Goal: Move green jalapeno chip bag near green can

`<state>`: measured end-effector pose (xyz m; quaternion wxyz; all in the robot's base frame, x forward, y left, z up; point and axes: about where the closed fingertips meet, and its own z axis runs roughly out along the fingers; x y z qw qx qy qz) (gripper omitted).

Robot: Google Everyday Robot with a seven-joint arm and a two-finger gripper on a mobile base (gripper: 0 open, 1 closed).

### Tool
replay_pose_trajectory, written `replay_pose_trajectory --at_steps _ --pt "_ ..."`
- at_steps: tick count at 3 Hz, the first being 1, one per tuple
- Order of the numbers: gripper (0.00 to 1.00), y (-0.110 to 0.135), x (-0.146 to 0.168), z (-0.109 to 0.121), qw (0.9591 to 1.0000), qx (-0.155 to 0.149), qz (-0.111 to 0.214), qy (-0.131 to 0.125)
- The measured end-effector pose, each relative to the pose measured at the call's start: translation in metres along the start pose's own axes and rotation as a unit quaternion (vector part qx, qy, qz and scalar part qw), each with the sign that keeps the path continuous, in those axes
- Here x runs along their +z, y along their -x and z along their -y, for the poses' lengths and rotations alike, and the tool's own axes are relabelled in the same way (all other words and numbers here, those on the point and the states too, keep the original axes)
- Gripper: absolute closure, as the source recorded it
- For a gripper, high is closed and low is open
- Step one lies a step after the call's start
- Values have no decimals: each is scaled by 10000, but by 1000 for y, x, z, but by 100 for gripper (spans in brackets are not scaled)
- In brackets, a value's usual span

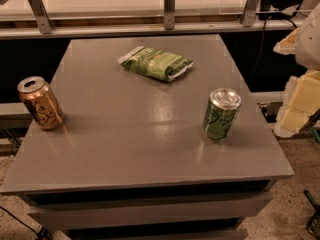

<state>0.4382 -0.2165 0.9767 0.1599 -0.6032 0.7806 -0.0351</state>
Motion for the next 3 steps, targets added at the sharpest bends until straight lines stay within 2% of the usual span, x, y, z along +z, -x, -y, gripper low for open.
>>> replay_pose_trajectory --at_steps 1,2,3 --pt "0 4 -1 14 9999 -17 59 -79" --pt "0 9 -3 18 9998 -58 144 -153" --pt "0 36 4 41 9988 -234 417 -135"
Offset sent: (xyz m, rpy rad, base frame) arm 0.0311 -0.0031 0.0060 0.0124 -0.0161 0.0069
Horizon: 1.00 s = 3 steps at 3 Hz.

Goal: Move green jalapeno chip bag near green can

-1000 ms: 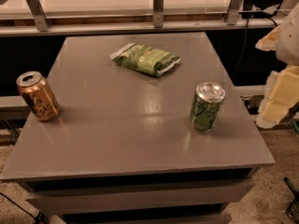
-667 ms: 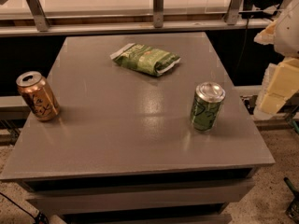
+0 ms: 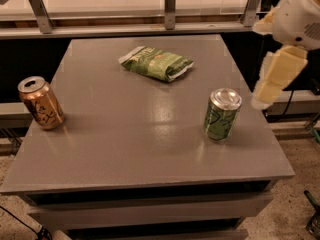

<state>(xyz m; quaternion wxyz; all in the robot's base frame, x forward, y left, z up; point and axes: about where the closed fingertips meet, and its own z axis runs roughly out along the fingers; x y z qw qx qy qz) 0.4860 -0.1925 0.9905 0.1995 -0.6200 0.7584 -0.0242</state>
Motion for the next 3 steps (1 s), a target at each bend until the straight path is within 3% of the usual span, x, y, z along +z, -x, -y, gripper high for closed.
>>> replay_pose_trajectory --at_steps 2,3 --pt "0 88 46 73 9969 -310 715 97" --pt "0 110 84 98 9958 -302 864 -75"
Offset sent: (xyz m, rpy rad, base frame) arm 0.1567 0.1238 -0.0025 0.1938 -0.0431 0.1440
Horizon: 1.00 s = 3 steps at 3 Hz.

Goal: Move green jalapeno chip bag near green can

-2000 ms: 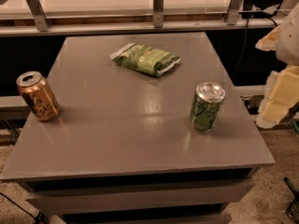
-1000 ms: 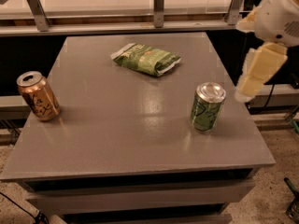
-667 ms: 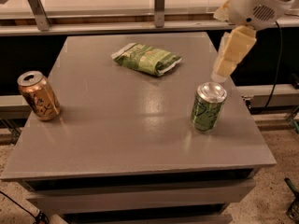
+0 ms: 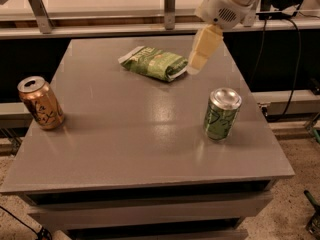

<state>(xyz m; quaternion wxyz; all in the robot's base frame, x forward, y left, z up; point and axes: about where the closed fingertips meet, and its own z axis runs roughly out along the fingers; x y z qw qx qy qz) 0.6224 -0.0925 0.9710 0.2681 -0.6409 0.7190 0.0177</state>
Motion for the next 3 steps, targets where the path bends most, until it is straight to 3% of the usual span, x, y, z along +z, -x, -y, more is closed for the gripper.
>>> replay_pose_trajectory --at_steps 2,3 --pt "0 -12 101 44 9980 329 153 -521" --pt "18 -12 137 55 9966 528 343 -523"
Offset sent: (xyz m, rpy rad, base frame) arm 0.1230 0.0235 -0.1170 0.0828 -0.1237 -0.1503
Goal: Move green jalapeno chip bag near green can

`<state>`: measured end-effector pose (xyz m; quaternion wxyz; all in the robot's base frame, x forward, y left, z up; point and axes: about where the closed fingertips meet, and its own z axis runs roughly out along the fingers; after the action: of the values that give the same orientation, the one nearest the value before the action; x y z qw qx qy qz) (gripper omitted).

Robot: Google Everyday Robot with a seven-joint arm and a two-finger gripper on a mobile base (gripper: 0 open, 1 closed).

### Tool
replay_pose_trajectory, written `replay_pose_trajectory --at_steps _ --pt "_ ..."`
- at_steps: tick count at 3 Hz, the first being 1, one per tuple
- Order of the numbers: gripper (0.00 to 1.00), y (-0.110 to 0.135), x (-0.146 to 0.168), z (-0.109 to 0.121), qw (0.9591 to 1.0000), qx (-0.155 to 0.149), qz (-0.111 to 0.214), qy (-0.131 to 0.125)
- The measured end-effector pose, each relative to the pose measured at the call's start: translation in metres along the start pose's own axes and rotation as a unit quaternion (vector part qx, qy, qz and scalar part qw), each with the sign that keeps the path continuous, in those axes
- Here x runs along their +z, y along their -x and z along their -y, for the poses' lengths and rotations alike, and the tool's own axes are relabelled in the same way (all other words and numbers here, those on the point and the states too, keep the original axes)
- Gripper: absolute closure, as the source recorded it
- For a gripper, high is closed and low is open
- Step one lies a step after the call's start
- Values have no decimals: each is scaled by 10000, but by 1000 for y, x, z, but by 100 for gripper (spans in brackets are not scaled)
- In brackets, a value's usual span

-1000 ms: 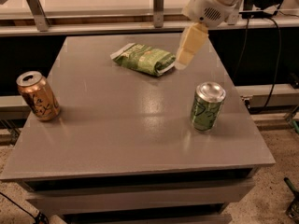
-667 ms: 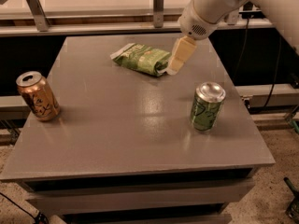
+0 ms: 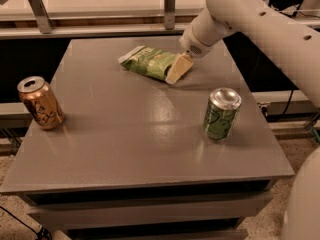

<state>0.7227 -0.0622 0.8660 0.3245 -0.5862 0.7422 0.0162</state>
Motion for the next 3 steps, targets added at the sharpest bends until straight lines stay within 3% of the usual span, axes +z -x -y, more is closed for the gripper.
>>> replay_pose_trajectory --at_steps 1,3 --pt "40 3 18 2 9998 91 114 128" --pt "88 -14 -10 -3 9987 254 261 365"
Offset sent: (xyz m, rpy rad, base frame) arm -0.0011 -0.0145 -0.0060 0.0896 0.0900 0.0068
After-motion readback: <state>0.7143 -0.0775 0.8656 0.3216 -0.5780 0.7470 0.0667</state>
